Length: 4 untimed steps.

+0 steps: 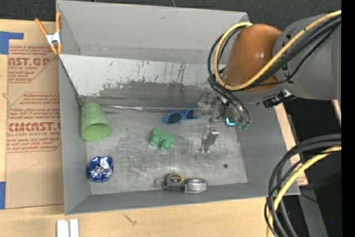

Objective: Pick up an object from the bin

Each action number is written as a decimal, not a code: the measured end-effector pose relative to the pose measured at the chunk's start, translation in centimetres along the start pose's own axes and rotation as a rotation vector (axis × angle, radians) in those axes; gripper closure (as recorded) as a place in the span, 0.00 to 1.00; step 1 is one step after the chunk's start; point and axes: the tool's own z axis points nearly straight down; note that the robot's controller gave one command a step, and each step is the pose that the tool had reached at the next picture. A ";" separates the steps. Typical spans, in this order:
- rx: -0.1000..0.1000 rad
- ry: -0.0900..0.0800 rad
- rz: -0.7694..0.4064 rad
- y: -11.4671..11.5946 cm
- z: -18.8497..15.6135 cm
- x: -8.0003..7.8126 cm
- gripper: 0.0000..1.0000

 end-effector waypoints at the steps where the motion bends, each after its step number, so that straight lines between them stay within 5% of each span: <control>1: -0.001 -0.009 -0.192 4.5 0.4 -1.5 0.00; 2: 0.000 -0.018 -0.183 4.9 6.2 -1.8 0.00; 3: -0.001 -0.012 -0.243 10.8 5.6 1.5 0.00; 4: -0.001 -0.019 -0.239 10.5 5.5 1.2 1.00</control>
Offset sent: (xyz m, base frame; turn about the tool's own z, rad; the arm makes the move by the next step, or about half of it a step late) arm 0.0142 0.0431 -0.0038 -0.1903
